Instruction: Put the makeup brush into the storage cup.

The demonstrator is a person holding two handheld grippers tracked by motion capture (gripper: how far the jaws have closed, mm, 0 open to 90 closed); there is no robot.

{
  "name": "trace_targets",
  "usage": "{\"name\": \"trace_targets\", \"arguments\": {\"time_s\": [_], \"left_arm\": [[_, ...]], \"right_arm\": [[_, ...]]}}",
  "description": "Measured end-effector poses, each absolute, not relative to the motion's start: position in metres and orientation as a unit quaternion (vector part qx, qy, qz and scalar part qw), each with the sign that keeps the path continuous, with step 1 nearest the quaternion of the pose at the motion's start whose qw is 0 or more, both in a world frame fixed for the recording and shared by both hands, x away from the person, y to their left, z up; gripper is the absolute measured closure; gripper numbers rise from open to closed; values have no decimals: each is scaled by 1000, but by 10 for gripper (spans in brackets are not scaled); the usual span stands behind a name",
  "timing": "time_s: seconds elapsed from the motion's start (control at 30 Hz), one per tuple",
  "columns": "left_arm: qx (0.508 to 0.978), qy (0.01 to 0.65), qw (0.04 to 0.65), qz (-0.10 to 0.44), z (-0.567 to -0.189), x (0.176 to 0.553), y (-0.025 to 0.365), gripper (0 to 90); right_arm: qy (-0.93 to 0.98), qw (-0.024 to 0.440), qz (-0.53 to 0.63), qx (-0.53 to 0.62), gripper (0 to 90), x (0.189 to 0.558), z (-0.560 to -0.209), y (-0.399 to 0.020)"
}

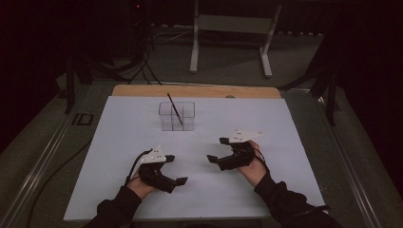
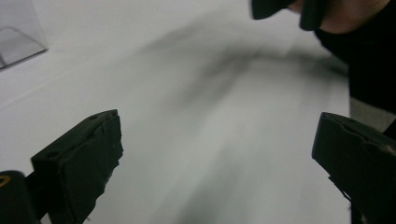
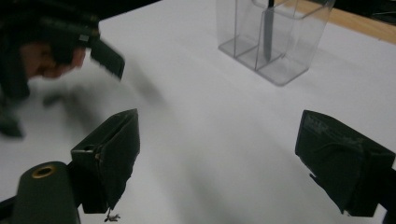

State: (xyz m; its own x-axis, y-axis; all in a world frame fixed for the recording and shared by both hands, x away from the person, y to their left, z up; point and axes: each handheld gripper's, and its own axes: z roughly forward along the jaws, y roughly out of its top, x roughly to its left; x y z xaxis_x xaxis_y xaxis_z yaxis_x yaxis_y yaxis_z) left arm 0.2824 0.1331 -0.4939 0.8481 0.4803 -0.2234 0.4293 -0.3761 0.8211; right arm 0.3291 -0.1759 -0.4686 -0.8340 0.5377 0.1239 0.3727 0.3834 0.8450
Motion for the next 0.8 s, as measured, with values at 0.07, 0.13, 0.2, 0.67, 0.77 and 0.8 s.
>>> {"name": "trace_targets", "arguments": {"time_s": [0.07,0.13,0.2,0.67,0.77,0.8], "left_arm": [[835,268,480,21,-495,281,138,31],[837,262,480,14,-495,279,143,31],[836,261,482,13,-496,278,145,31],[842,273,466,8,-501,266,184,30],[840,278,465,13,-500,263,196,30],[840,279,466,16,-500,262,197,30]], "right_arm": [[828,81,485,269,140,323,-474,-182],[830,75,484,267,140,318,-478,-189],[828,72,488,267,140,315,-480,-193],[832,75,480,266,130,293,-494,-239],[829,77,482,274,130,291,-497,-250],[829,77,480,277,130,290,-497,-254]]}}
